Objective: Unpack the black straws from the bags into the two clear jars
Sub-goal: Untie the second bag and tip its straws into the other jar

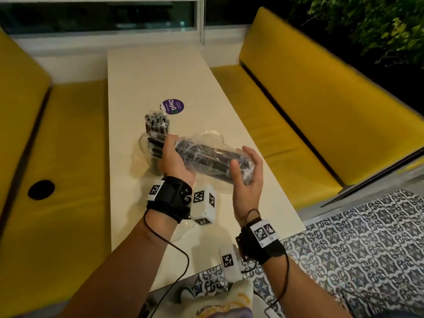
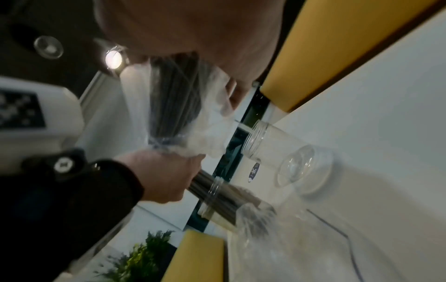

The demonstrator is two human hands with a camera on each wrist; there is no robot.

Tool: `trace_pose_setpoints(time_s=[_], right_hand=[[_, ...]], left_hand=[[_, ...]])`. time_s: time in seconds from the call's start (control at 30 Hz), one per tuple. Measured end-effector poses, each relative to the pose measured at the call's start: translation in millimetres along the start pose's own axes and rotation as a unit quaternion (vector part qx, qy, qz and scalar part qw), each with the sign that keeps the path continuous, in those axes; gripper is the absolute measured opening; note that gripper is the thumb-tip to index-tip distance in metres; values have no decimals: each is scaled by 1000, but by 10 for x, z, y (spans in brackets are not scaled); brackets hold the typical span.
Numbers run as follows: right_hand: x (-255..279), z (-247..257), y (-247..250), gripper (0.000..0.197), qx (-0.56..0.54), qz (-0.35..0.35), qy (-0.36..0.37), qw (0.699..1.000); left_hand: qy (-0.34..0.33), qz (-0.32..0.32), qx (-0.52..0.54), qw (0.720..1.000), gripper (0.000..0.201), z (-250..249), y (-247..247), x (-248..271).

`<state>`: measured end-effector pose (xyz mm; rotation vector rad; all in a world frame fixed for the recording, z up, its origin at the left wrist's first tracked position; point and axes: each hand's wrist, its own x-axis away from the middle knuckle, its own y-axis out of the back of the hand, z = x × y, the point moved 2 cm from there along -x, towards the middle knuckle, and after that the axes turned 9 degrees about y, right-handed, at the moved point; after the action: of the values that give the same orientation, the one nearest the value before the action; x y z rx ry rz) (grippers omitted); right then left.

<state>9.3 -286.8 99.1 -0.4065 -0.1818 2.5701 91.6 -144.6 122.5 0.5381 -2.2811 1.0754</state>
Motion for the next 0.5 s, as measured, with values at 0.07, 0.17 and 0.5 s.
trace_pose_setpoints(time_s=[0.07, 0.17, 0.5], right_hand=[[-26, -26, -46, 52, -54, -60, -35, 996], [-259, -65, -34, 58, -212, -155, -126, 957], [-900, 46, 61, 14, -201, -76, -78, 974]], left_hand=[[16, 52, -13, 998, 4, 59, -13, 25], [23, 85, -59, 994, 10, 201, 23, 3], [159, 92, -75, 980, 25, 397, -69, -213]])
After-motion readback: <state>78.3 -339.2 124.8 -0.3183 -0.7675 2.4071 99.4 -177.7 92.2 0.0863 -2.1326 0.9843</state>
